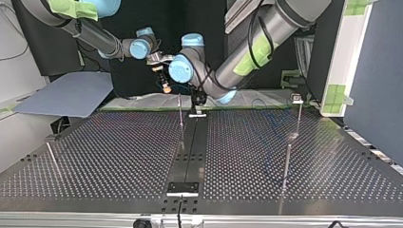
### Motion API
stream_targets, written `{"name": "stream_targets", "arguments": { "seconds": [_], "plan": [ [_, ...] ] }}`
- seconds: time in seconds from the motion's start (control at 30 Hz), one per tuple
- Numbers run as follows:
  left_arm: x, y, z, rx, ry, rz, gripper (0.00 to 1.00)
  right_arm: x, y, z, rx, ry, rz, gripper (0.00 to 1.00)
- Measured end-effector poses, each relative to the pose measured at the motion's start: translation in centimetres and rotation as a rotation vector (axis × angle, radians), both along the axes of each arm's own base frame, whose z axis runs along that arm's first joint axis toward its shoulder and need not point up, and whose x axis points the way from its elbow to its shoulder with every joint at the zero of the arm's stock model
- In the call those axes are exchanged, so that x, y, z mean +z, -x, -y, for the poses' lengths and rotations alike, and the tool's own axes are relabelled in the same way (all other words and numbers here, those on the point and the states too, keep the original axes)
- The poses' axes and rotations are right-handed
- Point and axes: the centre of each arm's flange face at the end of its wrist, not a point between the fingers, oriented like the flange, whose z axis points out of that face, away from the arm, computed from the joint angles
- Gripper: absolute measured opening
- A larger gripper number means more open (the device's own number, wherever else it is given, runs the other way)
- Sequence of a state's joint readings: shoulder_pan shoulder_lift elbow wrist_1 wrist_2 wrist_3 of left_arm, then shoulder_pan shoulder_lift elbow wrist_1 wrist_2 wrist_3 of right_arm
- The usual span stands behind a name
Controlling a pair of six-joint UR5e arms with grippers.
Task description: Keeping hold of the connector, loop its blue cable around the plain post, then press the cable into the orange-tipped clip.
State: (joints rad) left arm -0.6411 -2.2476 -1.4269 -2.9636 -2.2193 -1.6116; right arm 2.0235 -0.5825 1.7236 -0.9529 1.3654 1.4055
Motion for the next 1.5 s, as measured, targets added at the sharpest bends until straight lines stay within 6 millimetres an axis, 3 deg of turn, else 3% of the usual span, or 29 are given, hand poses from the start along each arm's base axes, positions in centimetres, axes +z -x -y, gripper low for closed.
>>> {"name": "stream_targets", "arguments": {
  "seconds": [0.23,0.37,0.7,1.2,1.5],
  "plan": [
    [-0.8,-4.1,-2.2,0.008,-0.078,-0.051,0.99,0.0,-0.1,-0.1,0.002,0.0,0.0,0.0],
    [-2.1,-5.3,-3.0,0.001,-0.131,-0.094,0.99,0.0,-0.2,-0.1,0.003,0.001,0.001,0.0],
    [-4.7,-5.3,-3.4,-0.086,-0.263,-0.215,0.99,0.1,-0.4,0.0,0.006,0.001,0.001,0.0],
    [-4.2,-4.7,-3.3,-0.18,-0.286,-0.339,0.99,0.1,-0.8,-0.3,0.014,0.001,-0.001,0.0],
    [-3.2,-3.6,-1.6,-0.236,-0.194,-0.409,0.99,0.1,-0.8,-0.5,0.016,-0.003,-0.005,0.0]
  ]
}}
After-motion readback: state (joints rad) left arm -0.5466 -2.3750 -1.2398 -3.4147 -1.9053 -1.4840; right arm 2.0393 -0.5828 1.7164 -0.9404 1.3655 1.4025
